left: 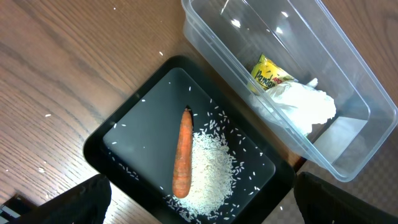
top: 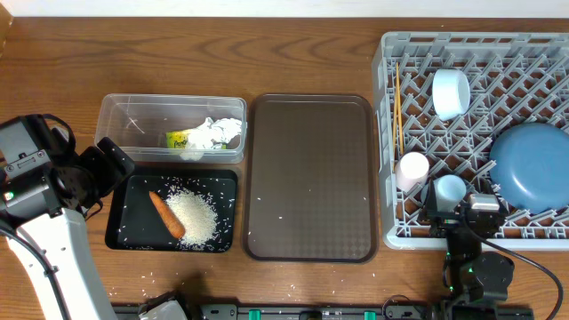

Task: Sort waste into correct bins and load items into the dishwasher rack

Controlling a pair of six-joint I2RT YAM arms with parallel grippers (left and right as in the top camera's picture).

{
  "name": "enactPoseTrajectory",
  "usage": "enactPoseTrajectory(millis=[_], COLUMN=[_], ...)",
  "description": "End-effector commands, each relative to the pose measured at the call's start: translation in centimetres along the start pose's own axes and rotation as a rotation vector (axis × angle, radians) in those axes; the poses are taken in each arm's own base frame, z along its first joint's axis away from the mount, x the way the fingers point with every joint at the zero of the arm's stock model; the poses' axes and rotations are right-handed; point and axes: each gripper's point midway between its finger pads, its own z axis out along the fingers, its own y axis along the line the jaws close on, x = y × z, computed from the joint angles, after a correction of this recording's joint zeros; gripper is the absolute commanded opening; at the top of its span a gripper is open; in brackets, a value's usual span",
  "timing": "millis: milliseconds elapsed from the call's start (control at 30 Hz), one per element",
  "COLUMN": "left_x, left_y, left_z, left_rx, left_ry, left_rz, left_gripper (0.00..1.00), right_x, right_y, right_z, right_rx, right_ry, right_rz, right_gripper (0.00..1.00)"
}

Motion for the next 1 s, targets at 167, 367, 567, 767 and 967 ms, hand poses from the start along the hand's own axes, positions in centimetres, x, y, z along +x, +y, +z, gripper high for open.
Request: enactPoseTrajectory(millis=[167,367,567,767,967], left_x=[-0.09,-0.09,-0.08,-0.09,-0.09], left_y=[0.39,0.39,0.39,0.39,0.39], left_z=[0.11,0.11,0.12,0.11,0.11], left_rx=[-0.018,-0.018,-0.018,-0.018,-0.018], left_ry=[0.000,0.000,0.001,0.000,0.000], left_rz=[0.004,0.004,0.004,0.004,0.004], left_gripper=[0.96,0.96,0.96,0.96,0.96], right_x=[-0.01,0.00,0.00,0.00,0.00], right_y=[1.02,1.03,1.02,1.03,1.04], right_z=[-0.05,-0.05,-0.05,-0.05,-0.05], right_rx=[-0.041,-0.042,-0.041,-0.042,-0.042], right_ry=[-0.003,-0.003,-0.003,-0.003,-0.003], right_rz=[-0.015,-0.015,-0.015,-0.015,-0.015], right_gripper=[0.99,0.99,0.99,0.99,0.99])
